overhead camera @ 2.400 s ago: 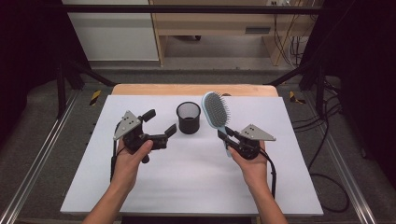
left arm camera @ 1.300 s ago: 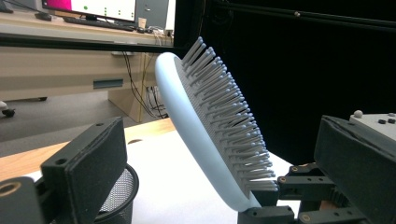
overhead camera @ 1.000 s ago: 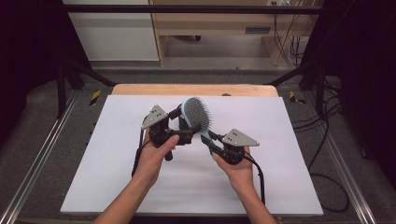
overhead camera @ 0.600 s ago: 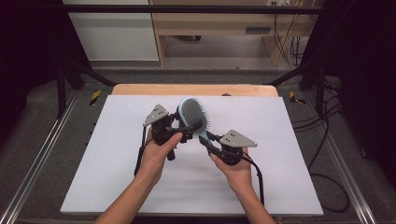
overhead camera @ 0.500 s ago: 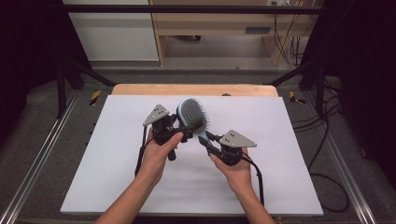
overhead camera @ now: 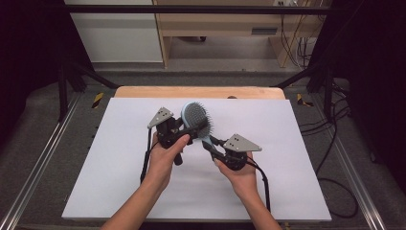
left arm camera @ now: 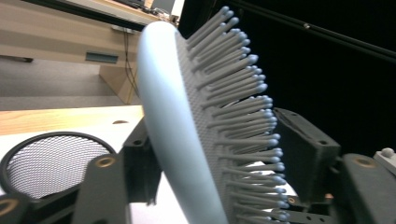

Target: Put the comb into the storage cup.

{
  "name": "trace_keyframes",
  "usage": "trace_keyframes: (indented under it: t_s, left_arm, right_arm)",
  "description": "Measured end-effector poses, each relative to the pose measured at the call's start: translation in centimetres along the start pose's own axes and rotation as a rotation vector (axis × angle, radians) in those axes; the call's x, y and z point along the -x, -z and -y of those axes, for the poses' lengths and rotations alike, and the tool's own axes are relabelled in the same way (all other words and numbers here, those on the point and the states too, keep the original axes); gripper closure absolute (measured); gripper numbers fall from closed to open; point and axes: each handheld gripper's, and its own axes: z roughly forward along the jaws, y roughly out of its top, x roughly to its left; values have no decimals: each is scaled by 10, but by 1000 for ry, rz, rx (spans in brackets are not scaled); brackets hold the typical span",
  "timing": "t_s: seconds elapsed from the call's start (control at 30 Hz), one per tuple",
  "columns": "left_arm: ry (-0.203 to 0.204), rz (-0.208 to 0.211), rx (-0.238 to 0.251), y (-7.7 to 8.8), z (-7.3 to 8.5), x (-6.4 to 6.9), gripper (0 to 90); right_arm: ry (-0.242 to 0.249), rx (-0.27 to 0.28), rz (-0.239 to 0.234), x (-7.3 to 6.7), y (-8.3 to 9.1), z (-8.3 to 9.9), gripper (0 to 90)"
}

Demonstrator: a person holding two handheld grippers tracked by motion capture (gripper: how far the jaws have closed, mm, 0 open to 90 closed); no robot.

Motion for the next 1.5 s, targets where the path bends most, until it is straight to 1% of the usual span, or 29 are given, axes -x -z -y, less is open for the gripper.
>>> trace_keyframes:
  t_s: [0.07,0.13,0.3,0.37,0.53,0.83,0.9,0.93,0.97,1.03,1.1,1.13,1.2,1.23,1.3,1.37,1.43,1.5]
  left_arm:
    - [16,-3,-2,0,1,-1,396]
    - [39,-3,0,0,2,-2,414]
    - [66,2,-2,1,4,-3,452]
    - [64,6,-5,1,4,-3,465]
    - [44,7,-5,0,5,0,484]
    - [36,25,-1,-2,5,2,503]
    - [15,18,-5,-2,5,3,505]
    - [5,13,-6,-2,5,3,506]
    - [-2,10,-7,-3,5,3,506]
    - [0,4,-5,-2,4,2,506]
    - [-6,-4,2,-1,3,1,506]
    - [-12,-6,7,0,1,1,506]
    - [-29,-16,17,2,-1,0,505]
    - [-35,-20,21,4,-3,0,505]
    - [-43,-25,30,7,-7,0,505]
    - [-55,-31,42,10,-12,0,505]
    - [-71,-39,54,12,-18,0,505]
    - [-87,-52,65,15,-25,2,506]
  right_arm:
    - [1,-5,0,0,0,0,698]
    - [1,-11,0,0,-1,1,698]
    - [-3,-28,-4,0,-3,3,698]
    - [-5,-36,-4,0,-4,4,698]
    - [-11,-49,-5,0,-5,5,698]
    - [-26,-54,-14,2,-6,6,694]
    - [-35,-51,-18,2,-6,6,686]
    - [-35,-52,-18,2,-6,6,670]
    - [-38,-51,-20,2,-6,6,636]
    - [-56,-51,-15,2,-6,6,538]
    - [-63,-62,-11,3,-6,7,465]
    - [-62,-73,-9,4,-6,7,420]
    - [-61,-90,-4,6,-5,8,359]
    - [-75,-89,-3,7,-4,9,330]
    - [-107,-105,-8,11,-4,11,252]
    - [-101,-121,15,14,-3,12,188]
    - [-108,-126,17,16,-2,12,123]
    - [-128,-137,13,19,1,11,80]
